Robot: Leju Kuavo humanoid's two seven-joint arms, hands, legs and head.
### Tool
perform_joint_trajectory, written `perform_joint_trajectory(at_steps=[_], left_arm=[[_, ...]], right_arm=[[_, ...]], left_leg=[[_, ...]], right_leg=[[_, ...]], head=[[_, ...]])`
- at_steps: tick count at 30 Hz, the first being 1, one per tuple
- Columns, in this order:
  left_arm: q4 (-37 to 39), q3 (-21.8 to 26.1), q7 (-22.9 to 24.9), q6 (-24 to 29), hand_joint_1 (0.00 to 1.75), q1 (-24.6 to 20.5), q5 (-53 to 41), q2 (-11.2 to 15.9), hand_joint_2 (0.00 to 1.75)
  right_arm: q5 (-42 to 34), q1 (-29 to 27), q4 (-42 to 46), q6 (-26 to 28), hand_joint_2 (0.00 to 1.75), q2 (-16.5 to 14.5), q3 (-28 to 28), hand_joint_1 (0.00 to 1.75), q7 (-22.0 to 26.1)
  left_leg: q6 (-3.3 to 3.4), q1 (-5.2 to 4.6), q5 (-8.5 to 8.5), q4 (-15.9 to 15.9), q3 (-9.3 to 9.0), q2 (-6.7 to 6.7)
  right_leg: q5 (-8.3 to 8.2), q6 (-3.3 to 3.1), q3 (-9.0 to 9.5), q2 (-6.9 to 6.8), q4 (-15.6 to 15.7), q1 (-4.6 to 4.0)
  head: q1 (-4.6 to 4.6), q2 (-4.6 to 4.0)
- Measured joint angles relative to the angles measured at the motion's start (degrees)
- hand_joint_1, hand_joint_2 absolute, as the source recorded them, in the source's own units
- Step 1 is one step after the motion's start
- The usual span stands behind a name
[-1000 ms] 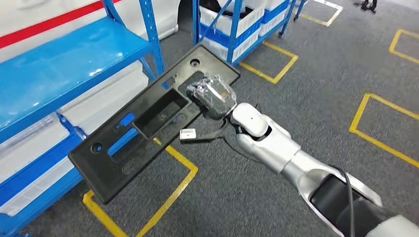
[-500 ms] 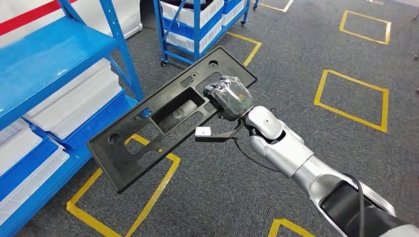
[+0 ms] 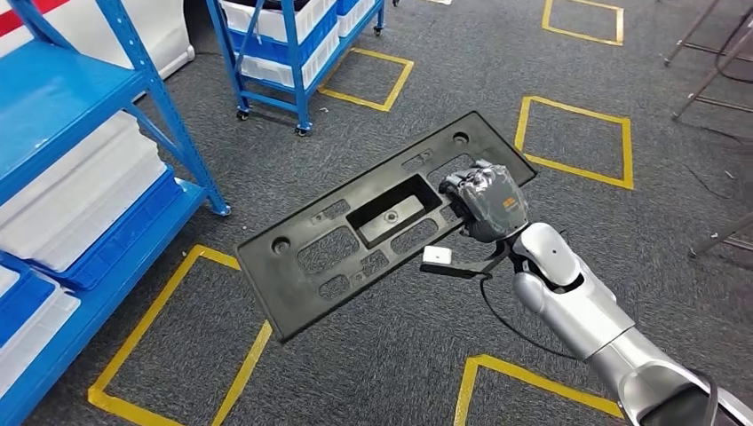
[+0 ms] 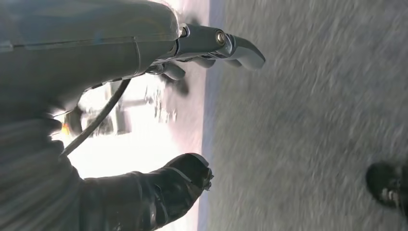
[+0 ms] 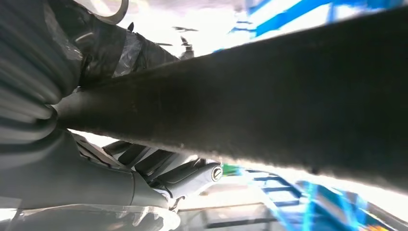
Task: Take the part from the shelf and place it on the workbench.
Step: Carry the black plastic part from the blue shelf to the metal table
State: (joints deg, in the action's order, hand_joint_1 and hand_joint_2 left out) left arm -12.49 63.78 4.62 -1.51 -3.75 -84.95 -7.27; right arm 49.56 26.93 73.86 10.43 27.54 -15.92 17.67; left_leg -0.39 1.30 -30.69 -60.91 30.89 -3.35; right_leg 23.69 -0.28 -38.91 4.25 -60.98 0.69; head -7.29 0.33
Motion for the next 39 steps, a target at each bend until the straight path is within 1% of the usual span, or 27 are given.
perform_joint_trajectory(at_steps=[2, 3, 4, 6, 8, 9, 10, 11, 12, 14, 15, 17, 18, 20, 22, 23, 24, 25, 26, 27, 29, 31, 33, 34, 36, 37, 39], left_arm=[[0.01, 0.00, -0.04, -1.14, 0.00, -0.31, 0.25, 0.63, 1.75], [0.01, 0.02, -0.36, -1.55, 0.00, -0.42, 0.58, 0.81, 1.75], [0.01, 0.07, -0.92, -1.87, 0.00, -0.52, 1.01, 0.91, 1.75], [0.01, 0.28, -2.14, -2.40, 0.00, -0.59, 1.95, 0.91, 1.75], [0.05, 0.73, -2.53, -2.68, 0.00, -0.51, 2.63, 0.81, 1.75], [0.10, 0.98, -2.49, -2.75, 0.00, -0.48, 2.91, 0.74, 1.75], [0.15, 1.19, -2.38, -2.79, 0.00, -0.46, 3.12, 0.65, 1.75], [0.19, 1.36, -2.27, -2.81, 0.00, -0.47, 3.30, 0.51, 1.75], [0.23, 1.48, -2.18, -2.83, 0.00, -0.50, 3.44, 0.37, 1.75], [0.27, 1.72, -2.09, -2.85, 0.00, -0.53, 3.56, 0.01, 1.75], [0.28, 1.84, -2.07, -2.85, 0.00, -0.54, 3.58, -0.12, 1.75], [0.31, 2.05, -2.06, -2.89, 0.00, -0.65, 3.61, -0.34, 1.75], [0.32, 2.15, -2.06, -2.90, 0.00, -0.76, 3.63, -0.41, 1.75], [0.33, 2.37, -2.04, -2.92, 0.00, -0.90, 3.75, -0.53, 1.75], [0.34, 2.51, -1.89, -2.88, 0.00, -0.78, 3.91, -0.57, 1.75], [0.35, 2.54, -1.74, -2.82, 0.00, -0.71, 3.96, -0.63, 1.75], [0.36, 2.55, -1.59, -2.71, 0.00, -0.65, 3.99, -0.69, 1.75], [0.36, 2.55, -1.50, -2.52, 0.00, -0.65, 3.99, -0.75, 1.75], [0.36, 2.55, -1.51, -2.20, 0.00, -0.66, 3.99, -0.78, 1.75], [0.36, 2.55, -1.64, -1.84, 0.00, -0.67, 4.01, -0.78, 1.75], [0.36, 2.55, -1.96, -1.02, 0.00, -0.65, 4.00, -0.78, 1.75], [0.36, 2.54, -2.01, -0.31, 0.00, -0.72, 3.83, -0.83, 1.75], [0.36, 2.51, -1.86, 0.29, 0.00, -0.96, 3.51, -1.03, 1.75], [0.34, 2.48, -1.73, 0.57, 0.00, -1.06, 3.32, -1.14, 1.75], [0.32, 2.36, -1.41, 1.19, 0.00, -1.05, 2.85, -1.37, 1.75], [0.31, 2.28, -1.26, 1.55, 0.00, -0.94, 2.54, -1.35, 1.75], [0.31, 1.98, -1.09, 2.29, 0.00, -0.68, 1.80, -1.37, 1.75]], right_arm=[[-0.16, 2.33, -0.23, -1.76, 1.75, 0.67, 0.14, 1.75, -0.94], [-0.45, 3.40, -0.49, -2.43, 1.75, 1.16, 0.14, 1.75, -1.20], [-0.86, 4.46, -0.81, -2.96, 1.75, 1.83, 0.14, 1.75, -1.30], [-1.80, 6.24, -1.53, -3.59, 1.75, 3.15, 0.15, 1.75, -1.20], [-2.65, 7.33, -2.27, -3.94, 1.75, 4.27, 0.20, 1.75, -0.87], [-3.00, 7.55, -2.67, -4.01, 1.75, 4.77, 0.23, 1.75, -0.66], [-3.21, 7.60, -3.05, -4.00, 1.75, 5.26, 0.25, 1.75, -0.49], [-3.33, 7.59, -3.39, -3.91, 1.75, 5.74, 0.26, 1.75, -0.36], [-3.39, 7.56, -3.69, -3.80, 1.75, 6.24, 0.29, 1.75, -0.28], [-3.43, 7.65, -4.09, -3.57, 1.75, 7.11, 0.48, 1.75, -0.19], [-3.44, 7.73, -4.20, -3.42, 1.75, 7.43, 0.65, 1.75, -0.17], [-3.46, 7.96, -4.37, -3.13, 1.75, 8.03, 1.02, 1.75, -0.13], [-3.48, 7.96, -4.42, -3.02, 1.75, 8.30, 1.16, 1.75, -0.12], [-3.45, 8.06, -4.52, -2.90, 1.75, 8.72, 1.39, 1.75, -0.13], [-3.32, 7.98, -4.63, -2.63, 1.75, 8.63, 1.49, 1.75, -0.18], [-3.15, 7.78, -4.69, -2.45, 1.75, 8.47, 1.49, 1.75, -0.24], [-2.86, 7.50, -4.78, -2.29, 1.75, 8.28, 1.49, 1.75, -0.29], [-2.48, 7.23, -4.90, -2.15, 1.75, 8.11, 1.49, 1.75, -0.34], [-2.11, 7.03, -5.02, -2.03, 1.75, 7.95, 1.49, 1.75, -0.38], [-1.78, 6.87, -5.12, -1.96, 1.75, 7.82, 1.49, 1.75, -0.46], [-1.36, 6.63, -5.27, -1.75, 1.75, 7.67, 1.51, 1.75, -0.67], [-1.15, 6.22, -5.32, -1.47, 1.75, 7.58, 1.62, 1.75, -0.81], [-1.02, 5.59, -5.33, -1.29, 1.75, 7.65, 1.79, 1.75, -0.87], [-0.97, 5.26, -5.34, -1.24, 1.75, 7.76, 1.93, 1.75, -0.90], [-0.73, 4.84, -5.33, -1.14, 1.75, 7.96, 2.33, 1.75, -1.08], [-0.53, 4.61, -5.33, -1.09, 1.75, 7.98, 2.52, 1.75, -1.24], [-0.08, 3.81, -5.32, -1.05, 1.75, 7.96, 2.74, 1.75, -1.56]], left_leg=[[0.53, -0.17, 0.17, 0.08, 0.28, 0.39], [0.97, -0.22, 0.47, 0.23, 0.48, 1.06], [1.54, -0.27, 0.86, 0.38, 0.77, 1.70], [2.50, -0.38, 1.66, 0.59, 1.58, 2.92], [2.90, -0.63, 2.30, 0.57, 2.48, 4.05], [2.96, -0.75, 2.58, 0.56, 2.89, 4.65], [2.99, -0.88, 2.81, 0.55, 3.22, 5.27], [3.01, -1.01, 2.99, 0.54, 3.46, 5.86], [3.01, -1.11, 3.12, 0.54, 3.61, 6.41], [2.80, -1.20, 3.38, 0.68, 3.70, 7.50], [2.60, -1.16, 3.54, 0.81, 3.65, 8.03], [1.99, -0.98, 3.95, 1.23, 3.50, 9.17], [1.75, -0.94, 3.90, 1.27, 3.48, 9.16], [1.42, -0.86, 2.41, -0.34, 4.14, 7.11], [1.21, -0.76, -1.12, -6.01, 6.55, 4.37], [1.06, -0.73, -2.70, -9.54, 8.03, 3.87], [0.88, -0.72, -3.40, -12.12, 9.09, 3.65], [0.72, -0.69, -2.99, -12.93, 9.34, 3.58], [0.62, -0.66, -1.55, -11.67, 8.65, 3.49], [0.60, -0.63, 0.46, -8.57, 7.12, 3.14], [0.79, -0.52, 2.73, -2.45, 3.92, 1.21], [1.04, -0.54, 2.64, -0.11, 2.71, 0.01], [1.53, -0.53, 2.86, 0.75, 2.54, 0.91], [1.94, -0.47, 3.07, 1.28, 2.34, 1.51], [2.71, -0.25, 3.58, 2.34, 1.94, 2.85], [2.88, -0.30, 3.71, 2.57, 1.88, 3.50], [2.97, -0.33, 3.78, 2.70, 1.91, 4.80]], right_leg=[[-0.89, 0.80, -0.83, 1.31, -0.18, 0.15], [-1.01, 1.04, -1.12, 1.25, -0.23, 0.24], [-0.33, 1.25, -1.58, 0.38, -0.88, 0.21], [3.35, 1.61, -3.19, -2.33, -5.12, 0.14], [7.37, 1.91, -5.07, -3.70, -11.83, 0.12], [8.15, 1.91, -5.44, -3.87, -14.20, 0.12], [7.77, 1.77, -4.75, -3.93, -14.51, 0.08], [6.67, 1.49, -2.99, -4.10, -12.72, -0.02], [5.36, 1.08, -0.31, -4.68, -9.13, -0.25], [4.39, 0.20, 4.65, -6.91, -1.57, -1.21], [4.38, -0.19, 5.85, -7.70, 0.60, -1.75], [4.06, -0.90, 6.07, -7.45, 2.03, -2.51], [3.59, -1.21, 6.22, -6.99, 2.67, -2.39], [2.57, -1.84, 6.60, -6.05, 4.09, -2.04], [2.02, -2.21, 6.48, -5.00, 4.55, -1.82], [1.96, -2.31, 6.21, -4.41, 4.36, -1.80], [1.96, -2.31, 5.92, -3.75, 4.07, -1.79], [1.97, -2.29, 5.61, -3.04, 3.70, -1.76], [2.03, -2.23, 5.28, -2.31, 3.23, -1.71], [2.16, -2.08, 4.95, -1.61, 2.70, -1.61], [2.46, -1.60, 4.08, -0.38, 1.62, -1.43], [2.45, -1.03, 3.25, 0.66, 0.90, -1.23], [2.16, -0.42, 2.87, 1.68, 0.80, -1.01], [2.37, -0.10, 2.63, 1.43, 0.55, -0.98], [4.39, 0.59, 1.05, -0.61, -2.69, -0.84], [6.01, 1.01, -0.44, -2.03, -5.86, -0.68], [8.62, 1.76, -3.64, -3.41, -12.64, 0.01]], head=[[-0.02, 0.00], [-0.02, 0.00], [-0.03, 0.00], [-0.05, 0.00], [-0.05, 0.00], [-0.06, 0.00], [-0.07, 0.00], [-0.06, 0.00], [-0.06, 0.00], [-0.04, 0.00], [-0.05, 0.00], [-0.05, 0.00], [-0.05, 0.00], [-0.04, 0.00], [-0.01, -0.01], [0.03, 0.00], [0.02, 0.00], [0.02, 0.00], [0.02, 0.00], [0.01, 0.00], [0.01, 0.00], [0.01, 0.00], [0.02, 0.00], [-0.02, 0.00], [-0.11, 0.00], [-0.15, 0.00], [-0.16, 0.00]])
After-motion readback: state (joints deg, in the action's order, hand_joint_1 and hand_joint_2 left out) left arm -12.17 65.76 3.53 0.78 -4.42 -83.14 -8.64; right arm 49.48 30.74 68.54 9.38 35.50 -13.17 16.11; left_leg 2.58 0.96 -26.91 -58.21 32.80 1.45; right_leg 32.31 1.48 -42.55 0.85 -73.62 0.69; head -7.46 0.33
